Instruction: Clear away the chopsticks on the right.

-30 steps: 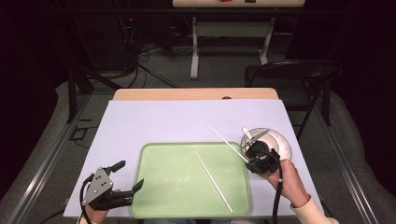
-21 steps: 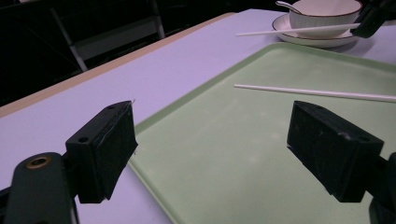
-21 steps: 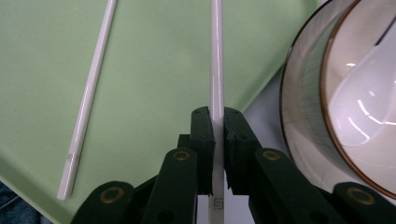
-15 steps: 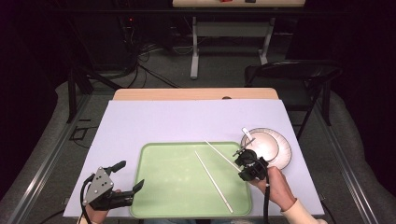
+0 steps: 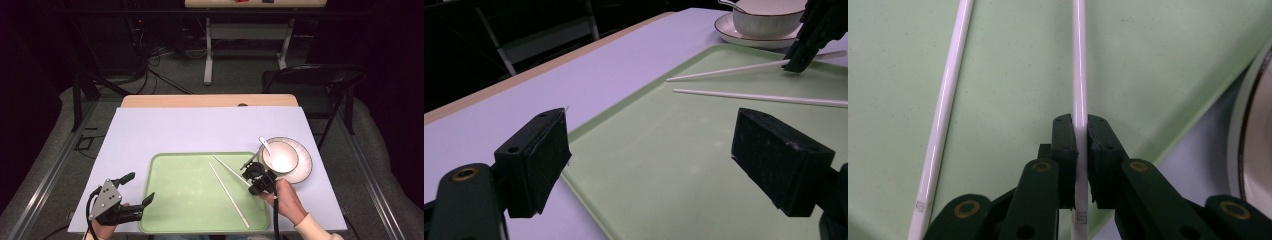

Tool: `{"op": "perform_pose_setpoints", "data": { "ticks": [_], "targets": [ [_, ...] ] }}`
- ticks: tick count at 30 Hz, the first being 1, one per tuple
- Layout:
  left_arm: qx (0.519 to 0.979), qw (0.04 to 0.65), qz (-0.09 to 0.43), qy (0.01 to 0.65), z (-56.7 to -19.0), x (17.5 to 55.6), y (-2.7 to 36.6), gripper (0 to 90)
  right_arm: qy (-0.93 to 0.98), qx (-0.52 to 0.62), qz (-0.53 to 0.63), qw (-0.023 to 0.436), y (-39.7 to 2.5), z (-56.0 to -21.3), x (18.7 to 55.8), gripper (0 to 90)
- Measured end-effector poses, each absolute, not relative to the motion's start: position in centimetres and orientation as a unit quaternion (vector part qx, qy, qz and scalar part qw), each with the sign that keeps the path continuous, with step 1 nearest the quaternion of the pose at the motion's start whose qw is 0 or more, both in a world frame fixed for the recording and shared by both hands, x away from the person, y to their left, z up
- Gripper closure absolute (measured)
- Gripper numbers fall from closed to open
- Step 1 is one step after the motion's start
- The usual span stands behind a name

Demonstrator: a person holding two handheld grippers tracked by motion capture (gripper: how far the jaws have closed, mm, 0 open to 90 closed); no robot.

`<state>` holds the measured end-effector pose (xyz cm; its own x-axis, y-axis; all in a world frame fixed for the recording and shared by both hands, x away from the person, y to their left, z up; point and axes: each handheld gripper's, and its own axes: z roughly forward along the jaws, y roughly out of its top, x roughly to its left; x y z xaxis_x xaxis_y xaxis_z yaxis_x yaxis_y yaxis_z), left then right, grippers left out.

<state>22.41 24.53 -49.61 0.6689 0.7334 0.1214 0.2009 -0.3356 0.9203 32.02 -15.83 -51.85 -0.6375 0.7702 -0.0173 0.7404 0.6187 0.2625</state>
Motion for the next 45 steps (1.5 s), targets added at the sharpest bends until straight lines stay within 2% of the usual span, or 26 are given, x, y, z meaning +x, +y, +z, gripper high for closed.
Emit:
{"op": "perform_pose_setpoints", "data": {
  "ticks": [6, 10, 13, 19, 21, 23, 26, 37, 38, 39, 44, 45],
  "targets": [
    [0.771, 0.491, 0.27, 0.302, -49.6, 22.4, 24.5, 15.6, 0.904, 0.409, 0.111, 0.064, -15.0, -52.3, 31.9, 81.9],
    [0.771, 0.491, 0.271, 0.302, -49.6, 22.4, 24.5, 15.6, 0.905, 0.405, 0.108, 0.068, -15.0, -52.3, 31.8, 76.9],
    [0.771, 0.491, 0.271, 0.301, -49.6, 22.4, 24.5, 15.6, 0.909, 0.396, 0.108, 0.073, -15.2, -52.2, 31.7, 66.9],
    [0.771, 0.491, 0.272, 0.302, -49.6, 22.4, 24.6, 15.6, 0.913, 0.37, 0.146, 0.094, -16.2, -51.1, 31.1, 37.8],
    [0.771, 0.491, 0.272, 0.302, -49.6, 22.4, 24.6, 15.6, 0.913, 0.361, 0.159, 0.104, -16.5, -50.9, 31.0, 34.4],
    [0.77, 0.49, 0.272, 0.303, -49.6, 22.4, 24.6, 15.6, 0.909, 0.349, 0.19, 0.121, -17.4, -50.2, 30.8, 24.0],
    [0.771, 0.489, 0.273, 0.303, -49.6, 22.4, 24.6, 15.6, 0.908, 0.334, 0.213, 0.136, -18.2, -49.6, 30.4, 15.0],
    [0.771, 0.488, 0.273, 0.304, -49.7, 22.4, 24.6, 15.6, 0.886, 0.3, 0.296, 0.195, -21.2, -47.7, 28.0, 5.9],
    [0.771, 0.488, 0.273, 0.304, -49.7, 22.4, 24.6, 15.6, 0.863, 0.296, 0.333, 0.238, -23.2, -47.3, 26.4, 5.9],
    [0.771, 0.488, 0.273, 0.304, -49.7, 22.4, 24.6, 15.6, 0.863, 0.296, 0.333, 0.238, -23.2, -47.3, 26.4, 2.8],
    [0.771, 0.487, 0.274, 0.304, -49.7, 22.4, 24.6, 15.6, 0.863, 0.296, 0.333, 0.238, -23.2, -47.3, 26.4, 2.8],
    [0.771, 0.487, 0.275, 0.304, -49.7, 22.5, 24.6, 15.6, 0.846, 0.288, 0.359, 0.268, -24.1, -47.3, 25.5, 3.6]
  ]
}}
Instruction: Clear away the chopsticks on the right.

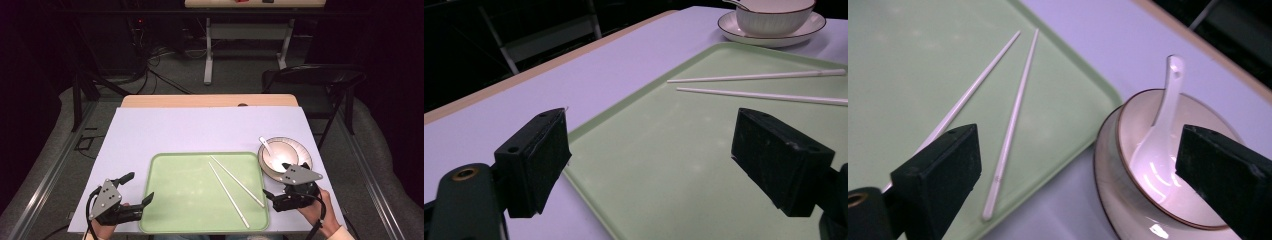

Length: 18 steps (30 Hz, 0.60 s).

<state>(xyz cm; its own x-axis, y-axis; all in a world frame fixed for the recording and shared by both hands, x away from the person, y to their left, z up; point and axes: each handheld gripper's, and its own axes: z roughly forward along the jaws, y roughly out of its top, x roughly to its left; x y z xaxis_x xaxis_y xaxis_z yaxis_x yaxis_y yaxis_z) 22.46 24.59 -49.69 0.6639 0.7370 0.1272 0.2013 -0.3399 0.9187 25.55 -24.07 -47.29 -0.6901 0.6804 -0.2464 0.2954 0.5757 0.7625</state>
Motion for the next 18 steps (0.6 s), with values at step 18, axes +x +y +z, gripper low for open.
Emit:
{"op": "perform_pose_setpoints", "data": {
  "ticks": [18],
  "targets": [
    [0.771, 0.487, 0.275, 0.305, -49.7, 22.5, 24.5, 15.6, 0.826, 0.32, 0.368, 0.282, -28.7, -49.7, 22.9, 2.3]
  ]
}}
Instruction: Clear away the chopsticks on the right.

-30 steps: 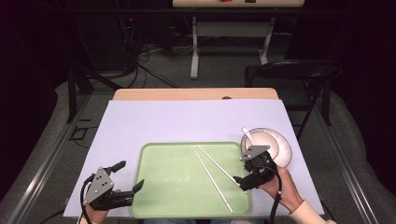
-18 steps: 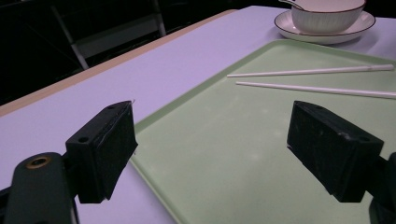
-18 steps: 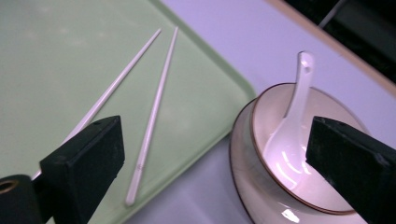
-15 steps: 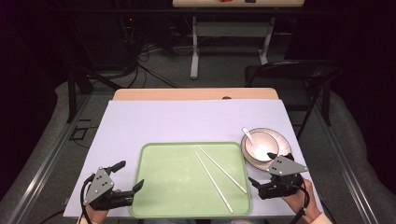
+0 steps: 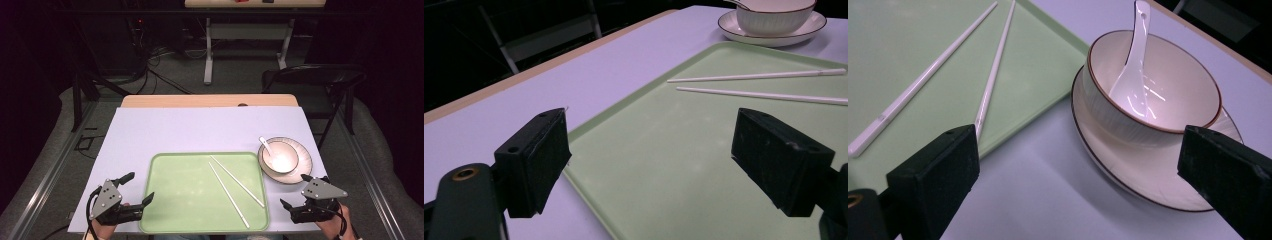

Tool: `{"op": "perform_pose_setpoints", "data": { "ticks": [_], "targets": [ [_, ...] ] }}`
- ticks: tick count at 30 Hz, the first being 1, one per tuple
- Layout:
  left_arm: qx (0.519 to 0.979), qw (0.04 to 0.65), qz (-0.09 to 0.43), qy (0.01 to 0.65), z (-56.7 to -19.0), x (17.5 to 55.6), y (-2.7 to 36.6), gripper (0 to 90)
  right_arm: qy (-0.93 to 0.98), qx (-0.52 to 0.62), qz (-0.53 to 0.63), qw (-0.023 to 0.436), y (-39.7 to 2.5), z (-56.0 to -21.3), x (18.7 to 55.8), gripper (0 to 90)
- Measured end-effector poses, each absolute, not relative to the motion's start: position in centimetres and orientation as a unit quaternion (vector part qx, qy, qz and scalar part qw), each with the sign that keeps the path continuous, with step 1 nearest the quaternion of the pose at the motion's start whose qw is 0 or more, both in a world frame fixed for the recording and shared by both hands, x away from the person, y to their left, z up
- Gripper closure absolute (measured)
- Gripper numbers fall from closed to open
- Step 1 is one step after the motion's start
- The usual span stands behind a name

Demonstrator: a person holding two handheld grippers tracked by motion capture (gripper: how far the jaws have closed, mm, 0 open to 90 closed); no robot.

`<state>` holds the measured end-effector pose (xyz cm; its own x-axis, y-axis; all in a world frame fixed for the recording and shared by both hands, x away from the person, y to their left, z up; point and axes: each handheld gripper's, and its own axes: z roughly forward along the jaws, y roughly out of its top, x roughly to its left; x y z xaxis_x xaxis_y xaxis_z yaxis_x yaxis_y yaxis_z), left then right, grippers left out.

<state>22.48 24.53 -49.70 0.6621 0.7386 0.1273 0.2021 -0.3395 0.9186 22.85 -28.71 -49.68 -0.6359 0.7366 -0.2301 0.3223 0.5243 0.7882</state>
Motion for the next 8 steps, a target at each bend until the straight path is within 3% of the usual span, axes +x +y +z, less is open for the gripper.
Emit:
{"op": "perform_pose_setpoints", "data": {
  "ticks": [8],
  "targets": [
    [0.773, 0.484, 0.274, 0.304, -49.71, 22.52, 24.48, 15.6, 0.83, 0.318, 0.363, 0.28, -28.87, -50.15, 22.29, 0.5]
  ]
}}
